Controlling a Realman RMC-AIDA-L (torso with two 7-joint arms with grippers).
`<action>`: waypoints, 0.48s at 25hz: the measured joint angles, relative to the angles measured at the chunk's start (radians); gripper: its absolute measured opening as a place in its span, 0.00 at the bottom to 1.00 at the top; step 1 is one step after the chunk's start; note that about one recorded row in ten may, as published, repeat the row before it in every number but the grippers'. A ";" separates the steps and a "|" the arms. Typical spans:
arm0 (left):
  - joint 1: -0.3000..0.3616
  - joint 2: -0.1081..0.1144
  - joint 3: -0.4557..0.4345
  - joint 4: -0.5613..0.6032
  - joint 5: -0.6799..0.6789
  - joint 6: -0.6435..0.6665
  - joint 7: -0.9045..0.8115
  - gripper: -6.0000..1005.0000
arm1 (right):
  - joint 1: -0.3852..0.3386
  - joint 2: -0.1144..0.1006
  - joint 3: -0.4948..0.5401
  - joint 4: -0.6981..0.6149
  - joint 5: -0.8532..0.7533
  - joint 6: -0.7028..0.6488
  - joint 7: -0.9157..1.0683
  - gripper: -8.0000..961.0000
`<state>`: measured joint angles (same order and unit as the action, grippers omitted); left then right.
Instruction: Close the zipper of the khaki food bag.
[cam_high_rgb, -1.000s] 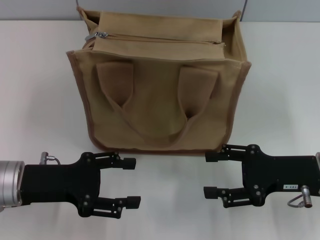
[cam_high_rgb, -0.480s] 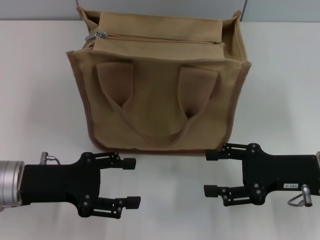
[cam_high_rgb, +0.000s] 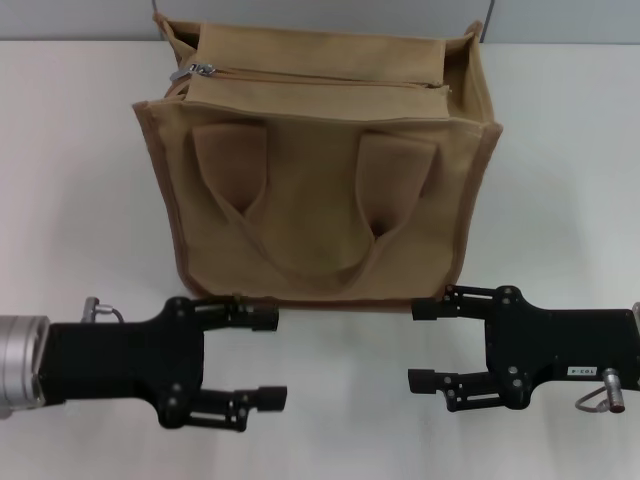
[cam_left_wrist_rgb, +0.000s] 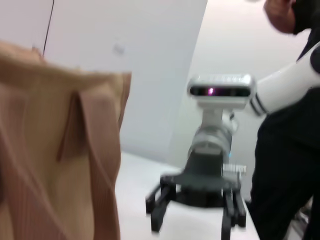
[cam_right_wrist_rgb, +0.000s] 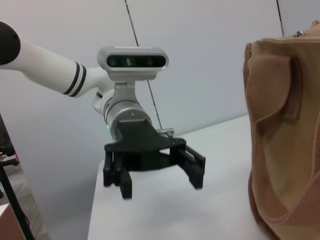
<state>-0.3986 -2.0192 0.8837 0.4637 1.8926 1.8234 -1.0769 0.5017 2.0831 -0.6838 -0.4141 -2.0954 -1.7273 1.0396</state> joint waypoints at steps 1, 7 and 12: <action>-0.006 -0.006 -0.034 0.002 -0.004 0.029 0.000 0.82 | 0.000 0.000 0.001 0.000 0.000 0.000 -0.003 0.84; -0.019 -0.025 -0.146 0.002 -0.005 0.098 0.033 0.81 | 0.000 0.000 0.001 0.000 0.000 0.001 -0.004 0.84; -0.039 -0.039 -0.275 -0.003 -0.067 0.171 0.052 0.81 | 0.000 0.000 0.001 0.000 0.000 0.001 -0.004 0.84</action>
<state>-0.4377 -2.0581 0.6089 0.4607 1.8257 1.9943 -1.0246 0.5016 2.0831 -0.6826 -0.4142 -2.0954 -1.7259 1.0354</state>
